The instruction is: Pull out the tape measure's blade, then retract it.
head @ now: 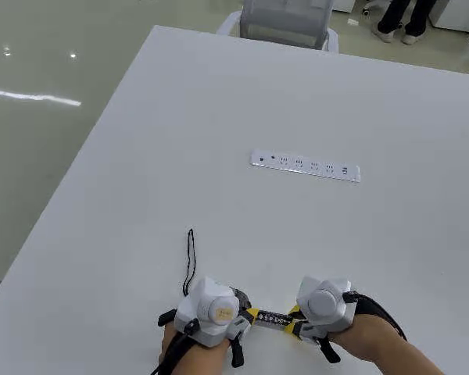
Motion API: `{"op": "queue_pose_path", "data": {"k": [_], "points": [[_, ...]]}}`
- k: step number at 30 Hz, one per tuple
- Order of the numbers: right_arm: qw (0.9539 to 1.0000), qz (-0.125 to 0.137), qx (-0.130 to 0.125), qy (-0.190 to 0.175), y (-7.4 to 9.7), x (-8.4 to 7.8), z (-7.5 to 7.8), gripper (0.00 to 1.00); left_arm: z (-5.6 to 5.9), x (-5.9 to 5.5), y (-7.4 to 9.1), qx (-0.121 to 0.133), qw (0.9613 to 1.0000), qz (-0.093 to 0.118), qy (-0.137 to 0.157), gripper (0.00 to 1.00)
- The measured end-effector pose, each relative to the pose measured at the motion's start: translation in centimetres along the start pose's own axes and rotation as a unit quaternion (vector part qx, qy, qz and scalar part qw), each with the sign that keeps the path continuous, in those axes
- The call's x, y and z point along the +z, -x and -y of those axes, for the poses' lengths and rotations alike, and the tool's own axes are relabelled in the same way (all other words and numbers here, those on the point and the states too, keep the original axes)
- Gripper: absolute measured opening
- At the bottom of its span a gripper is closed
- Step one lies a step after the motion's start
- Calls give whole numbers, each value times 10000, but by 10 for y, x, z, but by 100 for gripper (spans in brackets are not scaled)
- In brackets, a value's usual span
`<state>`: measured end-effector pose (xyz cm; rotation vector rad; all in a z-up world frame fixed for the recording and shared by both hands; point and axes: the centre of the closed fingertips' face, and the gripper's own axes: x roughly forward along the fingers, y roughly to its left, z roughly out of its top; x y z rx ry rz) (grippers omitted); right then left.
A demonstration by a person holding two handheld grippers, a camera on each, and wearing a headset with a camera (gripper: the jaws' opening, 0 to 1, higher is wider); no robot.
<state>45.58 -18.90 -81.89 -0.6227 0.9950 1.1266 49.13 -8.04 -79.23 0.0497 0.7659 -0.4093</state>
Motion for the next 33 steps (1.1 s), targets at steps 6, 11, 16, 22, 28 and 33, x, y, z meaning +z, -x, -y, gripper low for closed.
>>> {"op": "queue_pose_path", "data": {"k": [6, 11, 16, 22, 28, 33], "points": [[10000, -9, -5, 17, -1, 2, -1, 13, 0, 0, 0, 8, 10000, -13, -13, 63], [10000, -7, 10, 13, -2, 3, -1, 13, 0, 0, 0, 6, 10000, -12, -16, 63], [10000, -9, 12, 27, -2, 4, -2, 13, 0, 0, 0, 2, 10000, -10, -17, 63], [10000, -3, 12, 25, -2, 6, -3, 13, 0, 0, 0, -2, 10000, -8, -11, 63], [10000, -20, 23, 34, -4, 7, -2, 13, 0, 0, 0, -7, 10000, -13, -14, 63], [10000, 2, 30, 32, -5, 8, -2, 13, 0, 0, 0, -9, 10000, -10, -13, 63]]}}
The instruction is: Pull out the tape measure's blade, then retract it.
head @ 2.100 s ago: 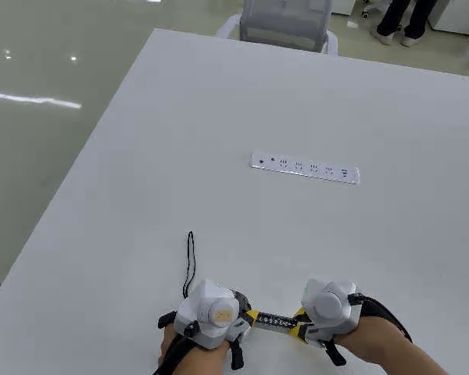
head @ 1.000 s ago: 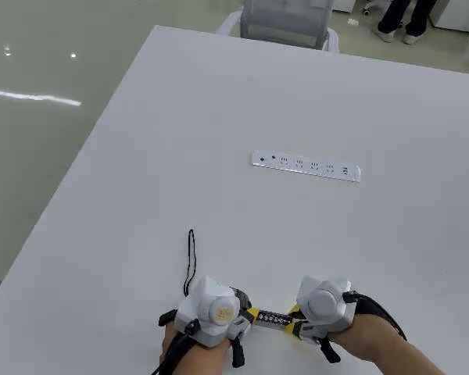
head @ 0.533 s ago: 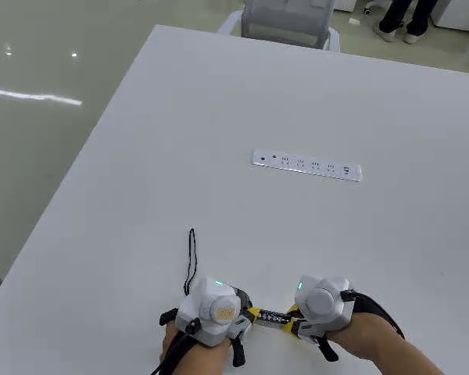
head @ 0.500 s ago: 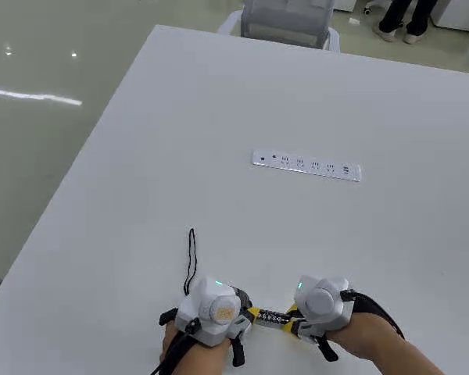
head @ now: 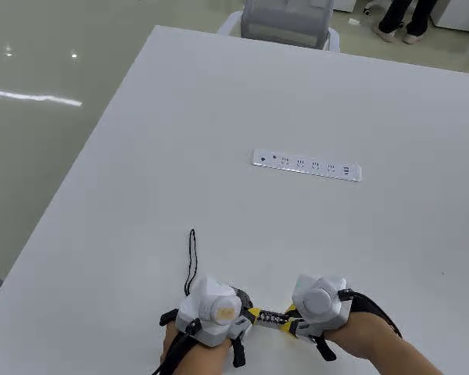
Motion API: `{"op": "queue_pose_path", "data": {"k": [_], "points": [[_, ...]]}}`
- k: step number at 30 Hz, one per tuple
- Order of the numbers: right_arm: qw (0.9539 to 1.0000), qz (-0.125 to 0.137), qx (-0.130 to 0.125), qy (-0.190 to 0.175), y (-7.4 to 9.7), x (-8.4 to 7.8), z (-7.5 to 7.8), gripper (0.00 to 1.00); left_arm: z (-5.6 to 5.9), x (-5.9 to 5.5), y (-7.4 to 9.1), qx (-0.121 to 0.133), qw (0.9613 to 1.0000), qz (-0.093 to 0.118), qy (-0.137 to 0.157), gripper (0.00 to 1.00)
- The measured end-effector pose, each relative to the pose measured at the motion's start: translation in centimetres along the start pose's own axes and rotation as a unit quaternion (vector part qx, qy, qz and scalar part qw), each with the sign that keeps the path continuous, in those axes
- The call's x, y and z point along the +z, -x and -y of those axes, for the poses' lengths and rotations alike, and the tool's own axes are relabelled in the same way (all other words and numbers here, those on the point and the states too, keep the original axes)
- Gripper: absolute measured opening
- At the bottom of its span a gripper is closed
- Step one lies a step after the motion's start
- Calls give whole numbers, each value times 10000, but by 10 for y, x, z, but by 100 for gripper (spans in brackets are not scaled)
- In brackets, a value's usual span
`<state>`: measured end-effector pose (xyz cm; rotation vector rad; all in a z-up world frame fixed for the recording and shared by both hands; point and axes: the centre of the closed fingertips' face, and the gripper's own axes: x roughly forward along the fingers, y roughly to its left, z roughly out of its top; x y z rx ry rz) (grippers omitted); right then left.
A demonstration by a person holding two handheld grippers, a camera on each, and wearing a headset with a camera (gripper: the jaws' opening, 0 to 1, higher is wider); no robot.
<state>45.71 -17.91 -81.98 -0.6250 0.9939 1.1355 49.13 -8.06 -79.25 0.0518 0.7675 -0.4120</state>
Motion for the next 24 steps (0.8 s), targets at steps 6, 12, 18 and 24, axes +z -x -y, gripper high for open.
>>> {"op": "queue_pose_path", "data": {"k": [6, 12, 18, 24], "points": [[10000, 6, 2, 27, 0, 3, -1, 13, 0, 0, 0, 4, 10000, 9, 7, 63], [10000, 2, -4, 47, -1, 4, -2, 13, 0, 0, 0, 0, 10000, -6, 3, 63], [10000, -4, 0, 56, -2, 5, -2, 13, 0, 0, 0, -5, 10000, -10, 1, 63], [10000, -2, 10, 66, -2, 7, -2, 13, 0, 0, -1, -7, 10000, -5, 0, 63]]}}
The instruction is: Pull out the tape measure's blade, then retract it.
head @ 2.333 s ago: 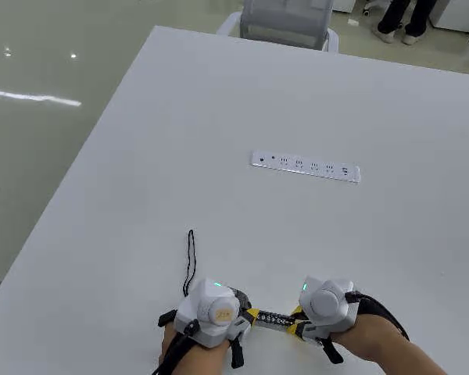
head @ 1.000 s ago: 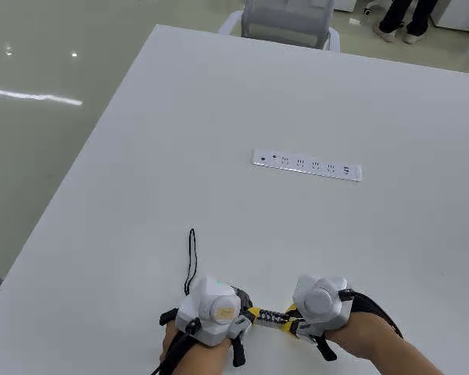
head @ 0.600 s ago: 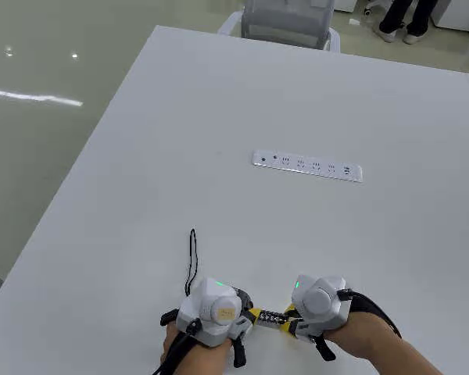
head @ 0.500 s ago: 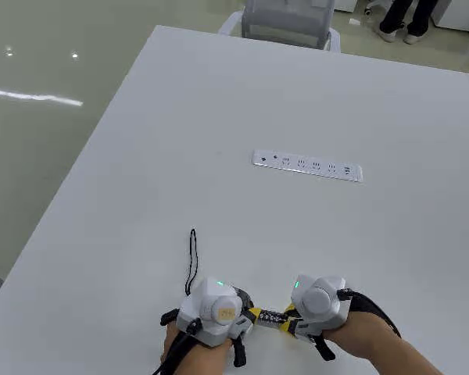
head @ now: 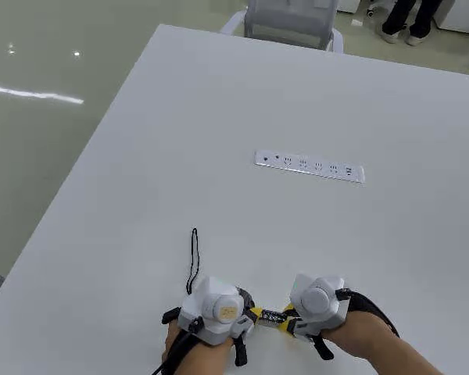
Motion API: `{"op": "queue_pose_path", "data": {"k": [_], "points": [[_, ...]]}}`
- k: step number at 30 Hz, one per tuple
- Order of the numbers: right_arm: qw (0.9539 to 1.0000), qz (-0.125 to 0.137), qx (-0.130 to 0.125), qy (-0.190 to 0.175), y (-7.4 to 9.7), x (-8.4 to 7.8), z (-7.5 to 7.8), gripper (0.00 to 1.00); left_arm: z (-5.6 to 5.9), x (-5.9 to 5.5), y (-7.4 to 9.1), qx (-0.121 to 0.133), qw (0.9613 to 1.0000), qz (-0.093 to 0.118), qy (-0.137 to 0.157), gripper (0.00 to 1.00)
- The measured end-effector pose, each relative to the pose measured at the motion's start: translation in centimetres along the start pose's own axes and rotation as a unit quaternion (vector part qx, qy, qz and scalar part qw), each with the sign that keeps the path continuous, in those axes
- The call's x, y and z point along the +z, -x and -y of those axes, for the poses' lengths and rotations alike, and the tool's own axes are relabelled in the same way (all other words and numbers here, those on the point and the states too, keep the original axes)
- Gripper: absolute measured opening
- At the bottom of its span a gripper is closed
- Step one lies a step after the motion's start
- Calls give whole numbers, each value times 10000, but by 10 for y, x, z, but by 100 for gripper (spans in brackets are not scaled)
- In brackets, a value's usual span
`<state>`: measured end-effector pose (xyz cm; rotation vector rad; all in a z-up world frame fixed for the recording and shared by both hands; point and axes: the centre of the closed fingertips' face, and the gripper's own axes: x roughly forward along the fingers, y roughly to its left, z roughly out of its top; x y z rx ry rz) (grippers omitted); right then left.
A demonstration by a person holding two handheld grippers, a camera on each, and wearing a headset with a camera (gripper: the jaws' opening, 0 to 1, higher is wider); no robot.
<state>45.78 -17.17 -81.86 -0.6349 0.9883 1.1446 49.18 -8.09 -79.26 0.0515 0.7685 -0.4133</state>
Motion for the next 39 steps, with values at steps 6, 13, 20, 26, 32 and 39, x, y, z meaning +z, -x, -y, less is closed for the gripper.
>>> {"op": "queue_pose_path", "data": {"k": [6, 13, 20, 26, 32, 39], "points": [[10000, 32, 13, -19, -2, 2, 0, 13, 0, 0, 0, -1, 10000, 13, 10, 63], [10000, 46, 16, -25, -3, 4, 0, 13, 0, 0, 0, 2, 10000, 24, 21, 63], [10000, 42, -25, 17, -4, 6, -1, 13, 0, 0, 1, 2, 10000, 44, 19, 64], [9999, -13, -25, 108, -6, 10, -2, 13, 0, 0, 1, 11, 10000, 64, 25, 64], [9999, -9, -16, 129, -7, 11, -1, 13, 0, 0, 0, 2, 10000, 62, 19, 64], [9999, 10, -6, 114, -9, 14, -1, 13, 0, 1, 0, -8, 10000, 60, 8, 64]]}}
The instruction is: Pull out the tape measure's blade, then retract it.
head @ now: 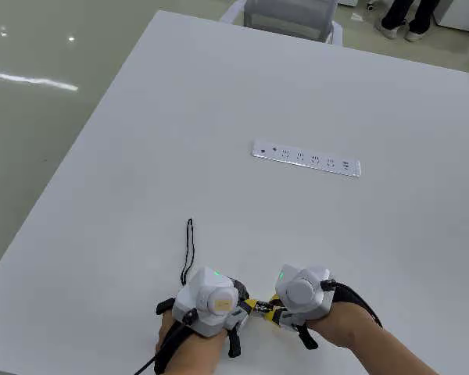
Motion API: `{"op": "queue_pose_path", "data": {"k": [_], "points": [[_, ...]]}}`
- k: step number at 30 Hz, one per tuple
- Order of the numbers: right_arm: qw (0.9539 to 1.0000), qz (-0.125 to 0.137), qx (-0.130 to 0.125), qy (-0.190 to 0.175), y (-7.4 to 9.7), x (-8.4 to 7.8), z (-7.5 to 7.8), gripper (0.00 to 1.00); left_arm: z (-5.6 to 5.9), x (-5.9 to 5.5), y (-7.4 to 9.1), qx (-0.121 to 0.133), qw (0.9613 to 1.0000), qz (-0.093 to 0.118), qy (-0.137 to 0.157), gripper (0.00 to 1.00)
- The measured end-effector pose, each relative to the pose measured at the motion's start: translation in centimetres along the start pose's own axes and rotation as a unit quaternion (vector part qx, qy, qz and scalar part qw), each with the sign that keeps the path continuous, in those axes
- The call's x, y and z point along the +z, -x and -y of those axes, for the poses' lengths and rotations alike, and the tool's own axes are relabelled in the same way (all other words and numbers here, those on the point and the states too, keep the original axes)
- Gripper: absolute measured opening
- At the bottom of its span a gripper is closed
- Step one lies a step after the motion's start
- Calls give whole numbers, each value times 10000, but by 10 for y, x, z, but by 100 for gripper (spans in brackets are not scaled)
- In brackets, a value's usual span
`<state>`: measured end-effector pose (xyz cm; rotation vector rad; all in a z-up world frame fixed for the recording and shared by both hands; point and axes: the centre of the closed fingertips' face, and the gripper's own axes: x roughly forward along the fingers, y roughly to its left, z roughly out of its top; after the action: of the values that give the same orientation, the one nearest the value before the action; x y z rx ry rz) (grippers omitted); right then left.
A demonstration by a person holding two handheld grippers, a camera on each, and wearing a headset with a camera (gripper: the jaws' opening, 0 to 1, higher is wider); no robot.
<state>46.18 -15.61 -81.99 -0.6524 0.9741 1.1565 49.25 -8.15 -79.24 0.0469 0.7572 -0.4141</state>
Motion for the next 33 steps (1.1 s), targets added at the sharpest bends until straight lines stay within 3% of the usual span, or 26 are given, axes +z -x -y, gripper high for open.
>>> {"op": "queue_pose_path", "data": {"k": [33], "points": [[9998, 189, 53, -59, -5, 10, -3, 13, 1, 0, 1, -17, 10000, 13, 18, 64]]}}
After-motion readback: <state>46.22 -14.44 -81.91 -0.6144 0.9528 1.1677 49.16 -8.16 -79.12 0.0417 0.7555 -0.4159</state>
